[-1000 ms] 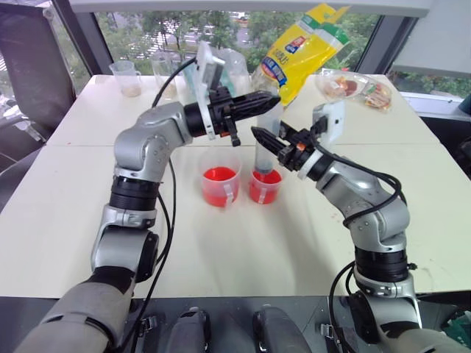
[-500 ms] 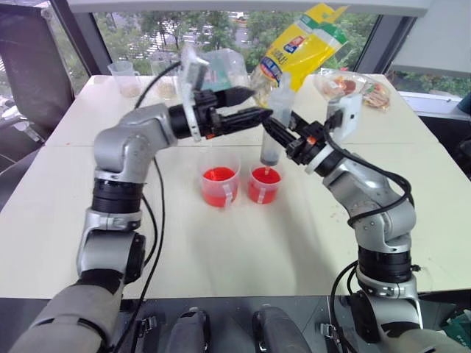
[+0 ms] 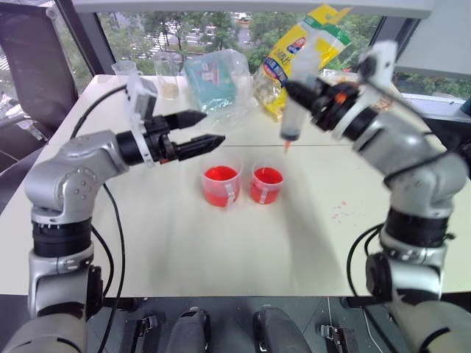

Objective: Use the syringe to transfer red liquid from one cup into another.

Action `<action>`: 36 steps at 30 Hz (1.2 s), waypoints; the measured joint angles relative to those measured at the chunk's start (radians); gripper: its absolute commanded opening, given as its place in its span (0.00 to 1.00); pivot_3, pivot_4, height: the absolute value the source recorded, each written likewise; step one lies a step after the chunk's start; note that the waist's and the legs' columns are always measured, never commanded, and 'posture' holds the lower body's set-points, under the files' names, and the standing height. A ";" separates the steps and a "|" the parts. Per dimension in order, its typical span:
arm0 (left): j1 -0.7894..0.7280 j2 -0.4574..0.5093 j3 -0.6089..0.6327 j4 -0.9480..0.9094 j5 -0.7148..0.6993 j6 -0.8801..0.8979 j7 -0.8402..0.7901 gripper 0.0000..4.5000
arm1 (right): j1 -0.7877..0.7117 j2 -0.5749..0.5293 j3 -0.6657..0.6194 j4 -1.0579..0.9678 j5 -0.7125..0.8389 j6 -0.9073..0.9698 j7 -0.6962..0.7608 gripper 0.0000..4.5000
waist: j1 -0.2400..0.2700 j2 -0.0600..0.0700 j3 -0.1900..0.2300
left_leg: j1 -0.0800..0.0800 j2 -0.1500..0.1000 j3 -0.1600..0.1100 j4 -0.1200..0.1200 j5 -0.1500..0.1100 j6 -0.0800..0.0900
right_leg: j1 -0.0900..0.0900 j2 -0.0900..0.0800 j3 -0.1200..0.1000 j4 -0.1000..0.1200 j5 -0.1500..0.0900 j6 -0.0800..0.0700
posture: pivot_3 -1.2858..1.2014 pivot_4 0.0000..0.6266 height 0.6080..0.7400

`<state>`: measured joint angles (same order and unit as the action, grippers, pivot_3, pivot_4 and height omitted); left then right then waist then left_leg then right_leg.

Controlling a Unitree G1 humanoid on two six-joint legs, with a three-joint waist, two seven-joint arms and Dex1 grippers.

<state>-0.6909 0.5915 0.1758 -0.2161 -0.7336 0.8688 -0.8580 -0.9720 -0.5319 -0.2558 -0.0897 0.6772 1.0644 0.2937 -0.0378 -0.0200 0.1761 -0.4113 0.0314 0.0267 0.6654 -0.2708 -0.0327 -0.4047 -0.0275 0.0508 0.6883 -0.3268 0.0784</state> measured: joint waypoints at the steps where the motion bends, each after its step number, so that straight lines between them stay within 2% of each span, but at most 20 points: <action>1: 0.013 0.000 0.001 -0.013 -0.006 0.000 0.013 0.99 | -0.038 -0.044 0.002 0.059 -0.006 0.068 -0.004 0.32 | 0.001 0.000 0.000 | 0.000 0.000 0.000 0.000 0.000 0.000 | 0.000 0.000 0.000 -0.001 0.000 0.000 | 0.52 0.24 1.00; 5: 0.034 0.001 0.008 -0.054 -0.032 0.001 0.045 0.99 | -0.073 -0.192 0.131 0.224 -0.038 0.249 0.081 0.32 | 0.000 0.000 0.000 | 0.000 0.000 0.001 -0.001 -0.001 0.002 | 0.000 0.000 0.001 -0.003 0.000 0.000 | 0.52 0.24 1.00; 8: 0.059 0.003 0.010 -0.075 -0.046 0.002 0.068 0.99 | -0.074 -0.232 0.242 0.332 -0.085 0.312 0.139 0.32 | -0.007 0.000 0.000 | -0.001 0.000 0.002 -0.002 -0.001 0.002 | -0.001 0.001 0.002 -0.004 0.000 0.000 | 0.52 0.24 1.00; 14: 0.107 0.007 0.023 -0.123 -0.071 0.002 0.111 0.99 | -0.083 -0.239 0.392 0.552 -0.197 0.330 0.209 0.32 | -0.005 0.000 0.000 | -0.001 0.000 0.002 -0.001 -0.001 0.002 | -0.001 0.001 0.002 -0.004 0.000 0.000 | 0.52 0.24 1.00; 19: 0.130 0.007 0.026 -0.152 -0.087 0.002 0.143 0.99 | -0.091 -0.215 0.429 0.631 -0.268 0.297 0.245 0.32 | -0.004 0.000 0.000 | -0.001 0.000 0.002 -0.001 -0.001 0.002 | -0.001 0.001 0.002 -0.004 0.000 0.000 | 0.52 0.24 1.00; 21: 0.139 0.009 0.026 -0.162 -0.087 0.000 0.148 1.00 | -0.090 -0.191 0.437 0.652 -0.291 0.278 0.251 0.54 | -0.007 0.000 0.000 | -0.001 0.000 0.002 -0.001 -0.001 0.002 | -0.001 0.001 0.002 -0.004 0.000 0.000 | 0.52 0.24 1.00; 22: 0.145 0.015 0.024 -0.167 -0.085 0.000 0.148 1.00 | -0.089 -0.183 0.438 0.662 -0.301 0.272 0.255 0.62 | -0.007 0.000 0.000 | -0.001 0.000 0.002 -0.001 -0.001 0.002 | -0.001 0.001 0.002 -0.003 0.000 0.000 | 0.52 0.24 1.00; 25: 0.148 0.032 0.024 -0.172 -0.085 -0.001 0.150 1.00 | -0.087 -0.180 0.437 0.666 -0.317 0.265 0.267 0.96 | -0.005 0.000 0.000 | -0.001 0.000 0.002 -0.001 -0.001 0.002 | -0.001 0.001 0.002 -0.004 0.000 0.000 | 0.52 0.24 1.00; 30: 0.162 0.062 0.038 -0.176 -0.087 -0.001 0.159 1.00 | -0.078 -0.194 0.435 0.606 -0.330 0.262 0.300 0.99 | -0.004 0.000 0.000 | -0.001 0.000 0.002 -0.001 -0.001 0.002 | -0.001 0.001 0.002 -0.004 0.000 0.000 | 0.52 0.24 1.00; 36: 0.231 0.125 0.085 -0.220 -0.133 0.026 0.168 1.00 | -0.007 -0.324 0.421 0.288 -0.295 0.232 0.419 0.99 | -0.004 0.000 0.000 | -0.002 0.000 0.001 -0.002 -0.001 0.002 | -0.001 0.001 0.001 -0.004 0.000 0.000 | 0.52 0.24 1.00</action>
<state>-0.4594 0.7169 0.2606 -0.4358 -0.8664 0.8947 -0.6896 -0.9792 -0.8563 0.1655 0.1984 0.3819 1.2968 0.7123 -0.0418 -0.0195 0.1764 -0.4128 0.0315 0.0280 0.6635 -0.2721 -0.0305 -0.4061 -0.0265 0.0520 0.6841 -0.3269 0.0785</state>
